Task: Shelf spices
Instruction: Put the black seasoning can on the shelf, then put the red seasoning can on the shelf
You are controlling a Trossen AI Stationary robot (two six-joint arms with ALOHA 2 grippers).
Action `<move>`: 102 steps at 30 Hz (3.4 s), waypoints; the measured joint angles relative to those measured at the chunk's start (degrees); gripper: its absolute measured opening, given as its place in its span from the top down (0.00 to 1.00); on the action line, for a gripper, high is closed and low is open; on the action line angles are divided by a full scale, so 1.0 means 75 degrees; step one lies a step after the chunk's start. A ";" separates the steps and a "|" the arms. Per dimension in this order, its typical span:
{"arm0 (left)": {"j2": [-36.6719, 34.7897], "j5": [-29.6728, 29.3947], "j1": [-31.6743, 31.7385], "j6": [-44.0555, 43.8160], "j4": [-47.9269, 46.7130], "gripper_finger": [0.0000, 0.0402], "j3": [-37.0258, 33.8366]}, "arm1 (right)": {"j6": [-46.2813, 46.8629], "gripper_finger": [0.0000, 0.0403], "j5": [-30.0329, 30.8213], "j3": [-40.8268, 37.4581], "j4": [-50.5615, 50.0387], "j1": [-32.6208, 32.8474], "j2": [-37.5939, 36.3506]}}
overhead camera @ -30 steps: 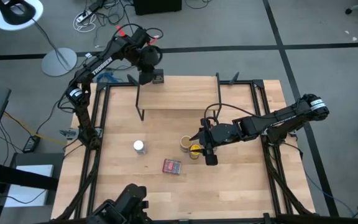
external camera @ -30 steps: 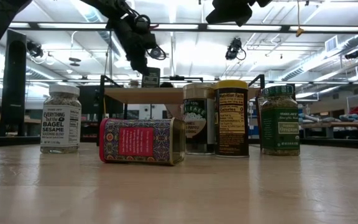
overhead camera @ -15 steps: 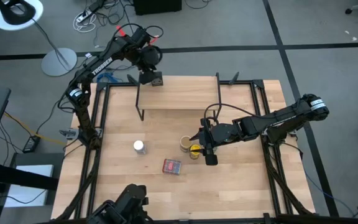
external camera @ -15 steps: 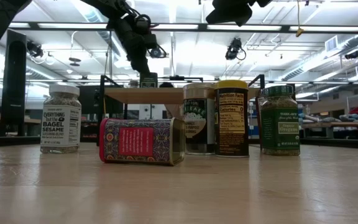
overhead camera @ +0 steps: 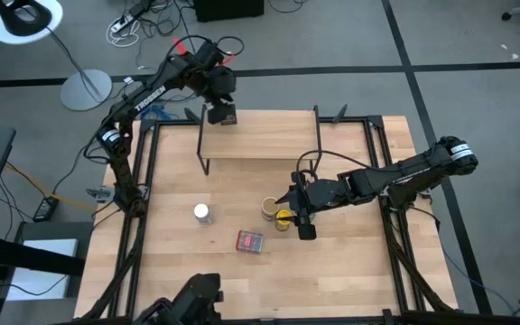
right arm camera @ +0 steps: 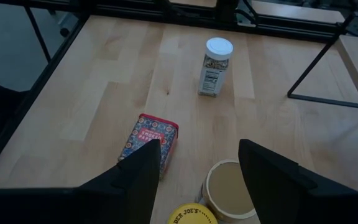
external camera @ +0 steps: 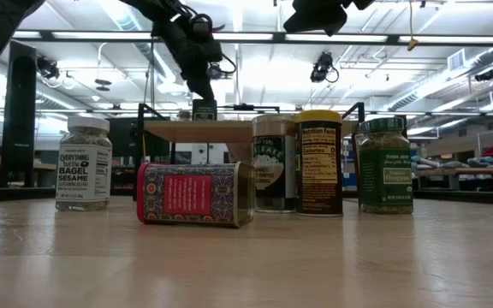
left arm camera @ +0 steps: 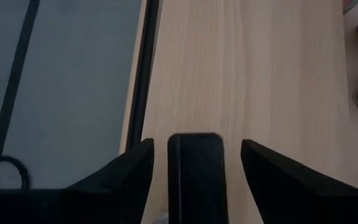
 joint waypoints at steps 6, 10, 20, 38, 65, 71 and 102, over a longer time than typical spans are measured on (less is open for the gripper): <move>-0.0325 -0.0061 -0.0190 -0.0216 0.0515 0.39 0.0000 | -0.0012 0.47 0.0002 0.0000 -0.0003 -0.0019 0.0000; -0.0663 -0.0064 -0.0419 -0.0317 0.0758 0.42 0.0000 | -0.0009 0.47 -0.0001 0.0000 -0.0005 -0.0068 0.0000; -0.0959 -0.0453 -0.1138 -0.0351 -0.0629 0.89 -0.0002 | -0.0009 0.47 -0.0003 0.0000 -0.0070 -0.0096 -0.0001; -0.0956 -0.2376 -0.1203 -0.0737 -0.0267 1.00 -0.1726 | -0.0003 0.47 -0.0001 0.0000 -0.0137 -0.0096 -0.0003; -0.0956 -0.2841 -0.0886 -0.0752 0.0329 1.00 -0.1784 | -0.0003 0.47 -0.0001 0.0000 -0.0114 -0.0096 -0.0003; -0.0956 -0.2607 -0.0916 -0.0790 0.0372 1.00 -0.1784 | -0.0003 0.47 -0.0001 0.0000 -0.0114 -0.0096 -0.0003; -0.2825 -0.2442 -0.2736 -0.2956 0.2151 1.00 -0.2736 | -0.0132 0.47 -0.0001 0.0000 -0.0082 -0.0097 -0.0003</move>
